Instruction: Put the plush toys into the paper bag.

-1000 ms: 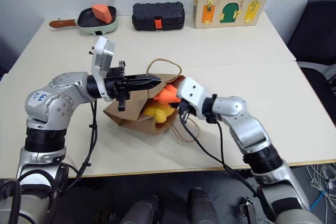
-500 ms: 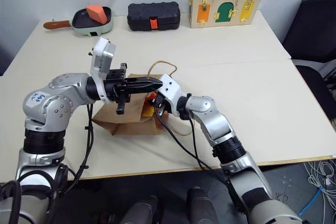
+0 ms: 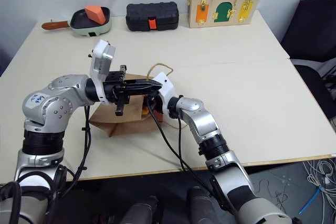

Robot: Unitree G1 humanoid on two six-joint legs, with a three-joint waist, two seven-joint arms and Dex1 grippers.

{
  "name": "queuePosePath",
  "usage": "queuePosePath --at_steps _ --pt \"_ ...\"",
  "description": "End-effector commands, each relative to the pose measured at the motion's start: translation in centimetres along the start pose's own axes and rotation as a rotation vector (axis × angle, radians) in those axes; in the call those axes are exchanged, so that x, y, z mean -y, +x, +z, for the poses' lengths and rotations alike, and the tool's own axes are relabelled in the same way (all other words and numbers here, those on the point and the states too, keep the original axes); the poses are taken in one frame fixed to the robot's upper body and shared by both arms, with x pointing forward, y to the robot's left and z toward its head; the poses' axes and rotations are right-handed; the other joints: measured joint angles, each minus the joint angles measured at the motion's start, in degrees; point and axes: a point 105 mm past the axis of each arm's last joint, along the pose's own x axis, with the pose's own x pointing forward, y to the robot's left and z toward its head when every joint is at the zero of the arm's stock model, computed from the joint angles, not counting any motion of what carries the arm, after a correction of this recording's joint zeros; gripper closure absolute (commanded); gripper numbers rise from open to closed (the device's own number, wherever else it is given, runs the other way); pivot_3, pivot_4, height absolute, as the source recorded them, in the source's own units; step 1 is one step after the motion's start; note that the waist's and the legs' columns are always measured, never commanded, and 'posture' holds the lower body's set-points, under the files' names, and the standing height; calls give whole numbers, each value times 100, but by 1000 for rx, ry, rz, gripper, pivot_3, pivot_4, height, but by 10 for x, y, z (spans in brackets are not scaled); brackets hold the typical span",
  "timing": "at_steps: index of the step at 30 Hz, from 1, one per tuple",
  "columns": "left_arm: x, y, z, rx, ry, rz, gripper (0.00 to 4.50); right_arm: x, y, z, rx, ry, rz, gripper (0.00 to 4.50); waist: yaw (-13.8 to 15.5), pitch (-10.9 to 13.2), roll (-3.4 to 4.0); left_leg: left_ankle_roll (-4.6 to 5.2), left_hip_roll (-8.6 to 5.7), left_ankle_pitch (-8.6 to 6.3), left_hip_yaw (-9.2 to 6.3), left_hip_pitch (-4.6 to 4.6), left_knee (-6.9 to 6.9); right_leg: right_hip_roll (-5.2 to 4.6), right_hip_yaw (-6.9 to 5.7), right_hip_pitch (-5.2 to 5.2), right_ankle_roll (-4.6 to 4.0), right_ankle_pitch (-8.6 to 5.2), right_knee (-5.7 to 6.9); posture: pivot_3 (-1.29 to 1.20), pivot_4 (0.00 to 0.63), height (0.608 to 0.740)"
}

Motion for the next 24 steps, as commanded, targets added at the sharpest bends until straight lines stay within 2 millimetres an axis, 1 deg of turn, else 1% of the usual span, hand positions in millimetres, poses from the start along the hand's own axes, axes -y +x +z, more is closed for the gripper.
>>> queuePosePath --at_steps 1,5,9,12,14,17,19,20,22,23,24 --pt "0 -6 3 11 33 7 4500 -7 -11 18 81 8 49 1534 -7 0 0 0 1 0 0 0 0 0 0 0 0 0 0 0 150 740" --pt "-2 -9 2 19 29 26 4500 -16 -29 24 113 3 102 16 4 0 0 0 0 0 -2 0 -1 0 1 -1 0 0 -1 0 150 740" --pt "-6 -16 3 21 21 52 4500 -21 -58 22 95 -16 146 16 30 0 0 0 -1 0 -6 -2 -2 -1 1 1 0 0 -2 0 150 740" --pt "-8 -19 2 17 21 63 4500 -25 -90 17 33 -58 172 16 63 0 0 0 -3 -1 -6 -4 -16 -3 2 2 0 0 -7 0 150 740" --pt "-8 -20 3 18 21 65 4500 -26 -106 19 12 -59 168 16 120 0 0 0 -3 -1 -5 -6 -19 -2 3 2 0 0 -15 0 150 740" --pt "-8 -20 3 18 23 66 4500 -17 -130 27 0 -21 89 16 145 0 0 0 -3 -1 -3 -6 -19 1 10 2 0 0 -28 0 150 740" --pt "-8 -20 3 19 24 66 4500 -11 -140 27 -15 8 35 16 170 0 0 0 -2 -1 -4 -4 -18 1 9 2 0 0 -48 0 150 740" --pt "-8 -20 4 21 24 65 4500 -4 -148 21 -49 50 -23 16 178 0 -1 0 -2 -1 -4 -4 -20 1 9 3 0 0 -51 0 150 740" --pt "-8 -19 5 22 27 60 4500 8 -162 2 -134 152 -140 16 189 0 -1 0 -3 -1 -4 -4 -19 0 11 6 0 0 -53 0 150 740" --pt "-8 -18 5 23 29 57 4500 11 -166 -9 -170 212 -182 16 198 0 -1 0 -4 -1 -4 -4 -20 0 11 7 0 0 -53 0 150 740" --pt "-8 -18 6 23 29 56 4500 12 -168 -15 -190 249 -203 16 214 0 -1 0 -4 -1 -4 -4 -20 -1 11 7 0 0 -52 0 150 740"
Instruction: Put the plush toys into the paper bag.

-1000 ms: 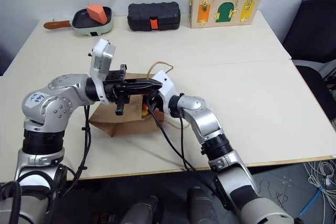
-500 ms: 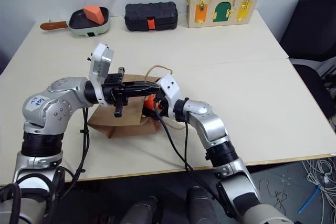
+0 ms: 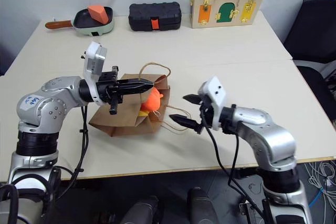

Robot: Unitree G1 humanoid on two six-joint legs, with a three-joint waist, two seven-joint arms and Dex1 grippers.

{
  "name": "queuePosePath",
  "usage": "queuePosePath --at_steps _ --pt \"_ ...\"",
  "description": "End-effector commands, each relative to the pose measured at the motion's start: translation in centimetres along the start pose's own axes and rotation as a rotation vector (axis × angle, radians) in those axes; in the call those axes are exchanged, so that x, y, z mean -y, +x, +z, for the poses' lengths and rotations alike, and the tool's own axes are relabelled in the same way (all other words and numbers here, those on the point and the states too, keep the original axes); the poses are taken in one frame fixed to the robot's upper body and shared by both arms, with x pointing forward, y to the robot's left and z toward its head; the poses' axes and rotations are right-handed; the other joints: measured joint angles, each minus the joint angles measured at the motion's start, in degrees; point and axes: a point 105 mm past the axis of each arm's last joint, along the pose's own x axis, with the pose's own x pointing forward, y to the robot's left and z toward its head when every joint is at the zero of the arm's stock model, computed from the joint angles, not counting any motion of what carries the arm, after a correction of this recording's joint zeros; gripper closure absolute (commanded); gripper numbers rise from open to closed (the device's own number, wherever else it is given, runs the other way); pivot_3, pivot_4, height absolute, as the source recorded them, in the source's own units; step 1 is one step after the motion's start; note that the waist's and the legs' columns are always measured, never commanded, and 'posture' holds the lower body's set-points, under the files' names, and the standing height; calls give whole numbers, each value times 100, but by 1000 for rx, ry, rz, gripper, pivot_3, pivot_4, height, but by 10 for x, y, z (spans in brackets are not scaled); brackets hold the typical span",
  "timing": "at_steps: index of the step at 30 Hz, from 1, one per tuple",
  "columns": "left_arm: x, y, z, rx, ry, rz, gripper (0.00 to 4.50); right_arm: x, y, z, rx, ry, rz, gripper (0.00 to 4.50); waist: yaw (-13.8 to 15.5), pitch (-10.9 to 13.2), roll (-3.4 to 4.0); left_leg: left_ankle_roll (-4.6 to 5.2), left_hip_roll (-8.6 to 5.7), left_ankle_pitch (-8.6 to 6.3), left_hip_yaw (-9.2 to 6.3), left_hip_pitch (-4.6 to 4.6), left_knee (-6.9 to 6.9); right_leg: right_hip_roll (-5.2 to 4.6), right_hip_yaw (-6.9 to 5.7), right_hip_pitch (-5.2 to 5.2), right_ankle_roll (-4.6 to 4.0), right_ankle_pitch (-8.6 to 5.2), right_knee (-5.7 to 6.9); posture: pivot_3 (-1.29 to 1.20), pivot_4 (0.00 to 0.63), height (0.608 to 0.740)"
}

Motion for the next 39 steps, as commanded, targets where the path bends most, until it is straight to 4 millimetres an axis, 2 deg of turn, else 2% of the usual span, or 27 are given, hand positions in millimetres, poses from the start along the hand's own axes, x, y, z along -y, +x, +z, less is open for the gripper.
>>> queuePosePath --at_steps 1,5,9,10,12,17,23,27,29,33,36,39 --pt "2 -1 12 27 45 -7 4500 7 -7 -20 -70 145 -84 16 22 0 0 0 0 0 1 0 0 0 0 0 0 0 -1 0 150 740" --pt "3 1 13 28 52 -14 4500 5 3 -41 -78 349 -92 16 2 0 0 0 1 0 4 2 -1 1 3 -3 0 0 4 0 150 740" --pt "4 1 13 26 57 -16 4500 -3 16 -45 -60 509 -53 16 -27 0 1 0 1 0 5 5 -4 1 3 -3 0 0 8 0 150 740" --pt "4 1 14 25 58 -16 4500 -8 20 -44 -49 549 -25 186 -31 0 1 0 1 0 4 5 -4 2 2 -2 0 0 8 0 150 740" --pt "4 1 14 25 59 -15 4500 -14 27 -43 -38 602 20 618 -34 -1 2 0 1 0 4 7 -5 2 2 -3 0 0 8 0 150 740" --pt "4 0 15 23 62 -9 4500 -12 34 -38 -10 628 11 2328 -35 -1 2 0 -1 0 5 7 -8 1 2 -4 0 0 29 0 150 740" --pt "4 -2 15 21 65 7 4500 -7 12 0 141 545 50 4459 -36 -1 3 0 -1 0 2 6 -7 0 1 -4 0 0 29 0 150 740" --pt "1 -3 19 33 79 25 4500 4 -10 31 216 423 33 4459 -35 -1 3 0 -1 0 2 5 -7 0 0 -3 0 0 27 0 150 740" --pt "-3 -3 26 58 99 44 4500 7 -25 57 280 339 49 4459 -35 0 3 0 0 0 2 6 -8 0 1 -3 0 0 26 0 150 740" --pt "-13 -1 47 131 134 86 4500 -7 -53 109 387 173 157 4459 -22 1 5 0 0 0 3 1 -4 -1 0 -2 0 0 21 0 150 740" --pt "-16 2 53 156 151 94 4500 -23 -63 127 388 68 216 4459 -25 1 5 0 2 0 2 2 -9 0 -2 -2 0 0 18 0 150 740" --pt "-25 4 51 171 156 135 4500 -34 -64 134 353 -33 225 4459 -23 1 4 0 3 0 2 0 -16 0 -2 -3 0 0 13 0 150 740"
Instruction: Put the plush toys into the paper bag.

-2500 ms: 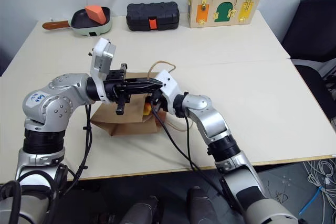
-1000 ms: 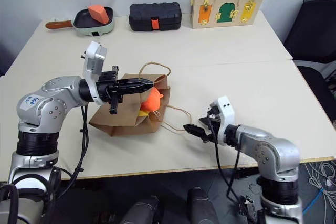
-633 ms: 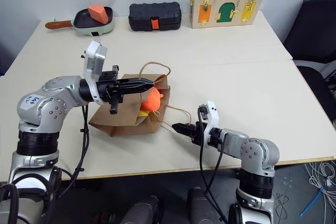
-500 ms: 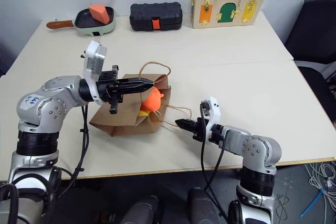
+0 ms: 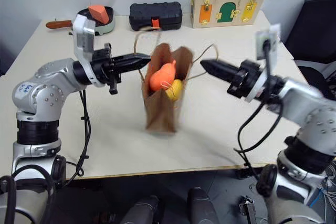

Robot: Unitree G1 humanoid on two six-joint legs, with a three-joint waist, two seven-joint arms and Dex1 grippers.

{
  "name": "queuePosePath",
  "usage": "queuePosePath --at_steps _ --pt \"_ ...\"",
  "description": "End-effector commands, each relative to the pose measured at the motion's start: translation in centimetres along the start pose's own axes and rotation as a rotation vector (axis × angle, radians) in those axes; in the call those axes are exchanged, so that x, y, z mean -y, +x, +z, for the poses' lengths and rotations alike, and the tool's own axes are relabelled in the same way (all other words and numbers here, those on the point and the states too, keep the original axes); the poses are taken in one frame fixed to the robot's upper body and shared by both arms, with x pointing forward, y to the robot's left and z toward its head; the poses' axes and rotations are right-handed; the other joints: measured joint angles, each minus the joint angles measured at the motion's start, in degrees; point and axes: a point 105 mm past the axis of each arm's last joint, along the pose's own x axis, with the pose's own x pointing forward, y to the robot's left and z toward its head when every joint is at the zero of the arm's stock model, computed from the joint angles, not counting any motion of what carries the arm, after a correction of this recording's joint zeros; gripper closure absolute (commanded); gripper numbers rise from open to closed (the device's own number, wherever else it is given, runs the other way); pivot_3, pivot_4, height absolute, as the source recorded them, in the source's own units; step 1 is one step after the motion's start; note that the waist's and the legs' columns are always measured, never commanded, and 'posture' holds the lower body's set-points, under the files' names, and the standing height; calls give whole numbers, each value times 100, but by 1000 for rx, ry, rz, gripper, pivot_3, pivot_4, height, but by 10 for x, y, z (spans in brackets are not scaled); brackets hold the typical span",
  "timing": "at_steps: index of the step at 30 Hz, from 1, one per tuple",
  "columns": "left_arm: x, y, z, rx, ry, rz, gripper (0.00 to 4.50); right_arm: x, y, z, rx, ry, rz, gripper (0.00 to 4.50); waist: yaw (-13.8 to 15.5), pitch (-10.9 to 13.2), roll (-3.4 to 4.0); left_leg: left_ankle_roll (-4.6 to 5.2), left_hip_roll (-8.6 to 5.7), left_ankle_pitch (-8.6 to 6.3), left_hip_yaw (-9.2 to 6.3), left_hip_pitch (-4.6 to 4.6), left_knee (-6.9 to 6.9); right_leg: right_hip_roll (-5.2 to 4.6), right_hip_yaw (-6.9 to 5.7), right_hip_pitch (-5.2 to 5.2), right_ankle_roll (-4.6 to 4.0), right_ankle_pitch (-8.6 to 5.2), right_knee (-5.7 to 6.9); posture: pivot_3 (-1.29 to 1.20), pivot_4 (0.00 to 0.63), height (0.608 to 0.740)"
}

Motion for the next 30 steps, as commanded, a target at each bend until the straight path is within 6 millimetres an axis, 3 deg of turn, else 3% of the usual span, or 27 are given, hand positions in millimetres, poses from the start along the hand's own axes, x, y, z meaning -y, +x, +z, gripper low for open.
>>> queuePosePath --at_steps 1,5,8,16,18,24,30 --pt "-8 1 4 30 43 50 4500 -20 6 7 -20 -128 55 4459 -1 0 0 0 -1 0 0 0 0 0 1 0 0 0 0 0 150 740" --pt "-11 5 -20 3 31 73 4500 5 17 -27 -157 -289 -134 4459 5 -2 -3 0 0 0 2 0 1 0 1 -1 0 0 0 0 150 740" --pt "-8 8 -30 -2 21 67 4500 8 21 -46 -172 -325 -139 4459 15 -2 -4 0 -2 0 4 -2 5 -1 3 0 0 0 2 0 150 740" --pt "2 2 -22 16 -5 38 4500 -10 17 -41 -75 -408 -40 4459 37 -1 -4 1 -3 0 1 -7 13 -1 0 -2 0 0 -16 0 150 740" --pt "5 -2 -19 12 -15 33 4076 -17 14 -35 -43 -398 -1 4500 42 -1 -4 1 -2 0 1 -5 13 0 0 -2 0 0 -16 0 150 740" --pt "18 -19 -5 9 -27 18 2379 -40 3 -31 -46 -366 127 2882 48 -1 -4 1 -1 0 1 -3 10 0 1 -2 0 0 -19 0 150 740" --pt "44 -49 -4 -58 -64 36 573 -38 -16 -36 -125 -374 128 857 124 -1 -4 1 0 0 2 1 3 0 3 1 0 0 -25 0 150 740"
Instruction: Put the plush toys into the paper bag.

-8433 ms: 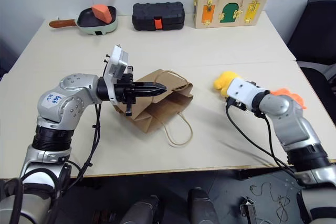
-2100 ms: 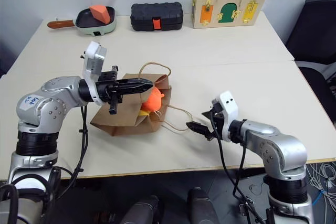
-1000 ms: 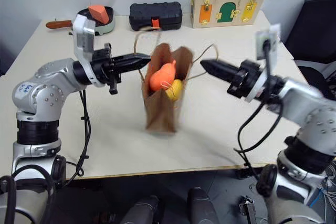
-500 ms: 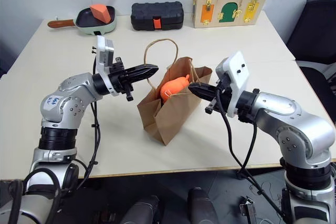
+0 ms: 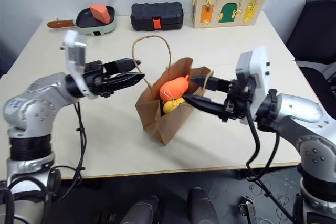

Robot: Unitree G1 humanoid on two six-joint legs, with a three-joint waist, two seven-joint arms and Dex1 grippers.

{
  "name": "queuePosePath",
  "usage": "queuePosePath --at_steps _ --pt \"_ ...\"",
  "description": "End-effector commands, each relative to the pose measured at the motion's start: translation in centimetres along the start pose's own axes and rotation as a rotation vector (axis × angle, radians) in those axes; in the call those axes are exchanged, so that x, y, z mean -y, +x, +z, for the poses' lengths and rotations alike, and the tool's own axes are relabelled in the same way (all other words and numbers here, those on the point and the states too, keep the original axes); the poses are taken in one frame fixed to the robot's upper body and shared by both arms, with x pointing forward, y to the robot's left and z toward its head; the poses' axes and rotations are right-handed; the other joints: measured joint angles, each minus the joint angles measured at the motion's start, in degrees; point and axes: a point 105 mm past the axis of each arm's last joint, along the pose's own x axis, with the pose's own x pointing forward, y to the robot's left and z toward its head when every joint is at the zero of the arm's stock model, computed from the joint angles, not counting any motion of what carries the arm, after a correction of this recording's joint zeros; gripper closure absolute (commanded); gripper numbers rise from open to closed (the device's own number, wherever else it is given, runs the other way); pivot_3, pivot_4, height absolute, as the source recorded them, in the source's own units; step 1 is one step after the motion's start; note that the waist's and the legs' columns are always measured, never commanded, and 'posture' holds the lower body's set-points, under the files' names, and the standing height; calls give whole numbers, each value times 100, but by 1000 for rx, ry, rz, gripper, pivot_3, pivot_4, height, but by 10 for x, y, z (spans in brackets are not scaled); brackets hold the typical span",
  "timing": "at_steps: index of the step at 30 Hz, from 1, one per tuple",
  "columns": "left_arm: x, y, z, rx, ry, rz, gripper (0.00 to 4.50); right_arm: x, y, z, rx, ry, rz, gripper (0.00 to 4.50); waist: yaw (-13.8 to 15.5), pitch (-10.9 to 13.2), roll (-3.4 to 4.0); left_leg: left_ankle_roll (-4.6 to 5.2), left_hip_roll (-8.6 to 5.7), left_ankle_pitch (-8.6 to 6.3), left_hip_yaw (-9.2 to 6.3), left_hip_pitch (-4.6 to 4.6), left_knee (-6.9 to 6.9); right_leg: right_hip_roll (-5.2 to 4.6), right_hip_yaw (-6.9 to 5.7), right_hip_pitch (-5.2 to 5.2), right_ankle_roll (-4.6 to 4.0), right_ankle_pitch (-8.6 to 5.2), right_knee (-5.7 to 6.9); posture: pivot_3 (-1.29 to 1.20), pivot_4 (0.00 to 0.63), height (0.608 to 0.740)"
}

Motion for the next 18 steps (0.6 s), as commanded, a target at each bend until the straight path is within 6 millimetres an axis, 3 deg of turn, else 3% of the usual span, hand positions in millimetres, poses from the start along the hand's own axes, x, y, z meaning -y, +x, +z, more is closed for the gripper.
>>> queuePosePath --at_steps 1,3,8,13,18 --pt "29 -16 -2 -52 -2 -25 236 -4 -15 5 -17 -50 7 512 42 0 0 0 0 0 0 0 1 0 0 1 0 0 -2 0 150 740" --pt "40 -22 -19 -116 -22 14 0 -3 -24 2 -40 -49 -5 37 58 0 0 2 0 -1 1 2 -4 -1 2 4 0 0 -5 0 150 740" --pt "47 -15 -58 -183 -15 144 0 -17 -39 -12 -143 -44 78 37 214 0 -1 3 0 -1 3 8 1 -1 3 14 0 0 -10 0 150 740" --pt "54 2 -71 -122 -39 148 0 -29 -46 -34 -231 -73 133 37 353 2 -4 14 -1 -5 7 12 10 -1 3 27 -1 3 -17 0 150 740" --pt "58 11 -77 -110 -28 95 0 -38 -28 -58 -241 -66 145 37 333 0 -6 12 3 -8 12 17 8 4 6 25 -1 3 -14 0 150 740"
